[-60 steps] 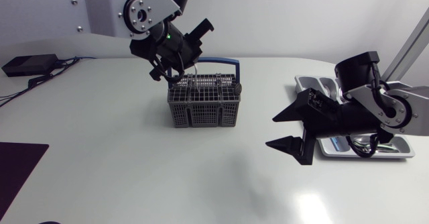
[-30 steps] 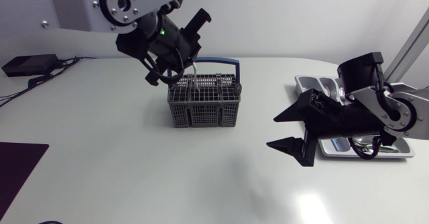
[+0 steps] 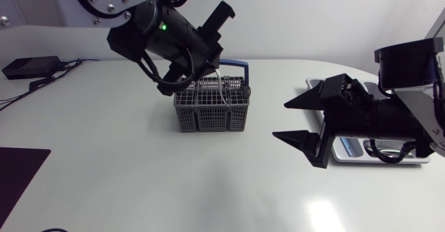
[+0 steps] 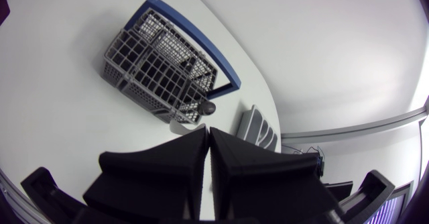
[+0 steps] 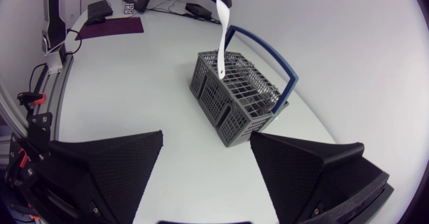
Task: Unload the cutlery basket into the drawer organizer.
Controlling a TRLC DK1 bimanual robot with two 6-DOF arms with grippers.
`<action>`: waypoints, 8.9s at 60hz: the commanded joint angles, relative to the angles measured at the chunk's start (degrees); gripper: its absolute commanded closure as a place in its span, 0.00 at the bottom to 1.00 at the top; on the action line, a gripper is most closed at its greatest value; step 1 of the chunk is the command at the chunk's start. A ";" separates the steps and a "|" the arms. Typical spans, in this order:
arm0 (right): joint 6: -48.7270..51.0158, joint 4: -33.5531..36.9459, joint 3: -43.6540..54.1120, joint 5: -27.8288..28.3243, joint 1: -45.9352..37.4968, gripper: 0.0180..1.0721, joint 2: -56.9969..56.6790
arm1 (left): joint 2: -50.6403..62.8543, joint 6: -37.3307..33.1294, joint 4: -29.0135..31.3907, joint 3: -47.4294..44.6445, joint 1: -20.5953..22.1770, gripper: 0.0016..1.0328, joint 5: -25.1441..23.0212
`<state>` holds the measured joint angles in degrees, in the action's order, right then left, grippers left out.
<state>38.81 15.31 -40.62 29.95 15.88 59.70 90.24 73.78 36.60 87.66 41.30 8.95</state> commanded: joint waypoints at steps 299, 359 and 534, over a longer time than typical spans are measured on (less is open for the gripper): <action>32.12 18.00 -16.68 -13.78 -33.37 0.28 18.52 | -6.48 -30.36 2.69 -20.60 -5.88 0.05 -3.50; -20.88 27.84 -37.43 -4.99 -4.19 0.28 35.04 | -9.03 -61.03 -17.97 -31.41 -5.62 0.05 -4.03; -39.77 9.30 -39.80 -2.36 0.91 0.94 38.30 | -2.08 -72.20 -45.48 -40.02 -6.85 0.05 -7.90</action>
<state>0.56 23.57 -81.62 27.05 16.88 100.03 89.71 2.48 -8.91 49.43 34.20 1.37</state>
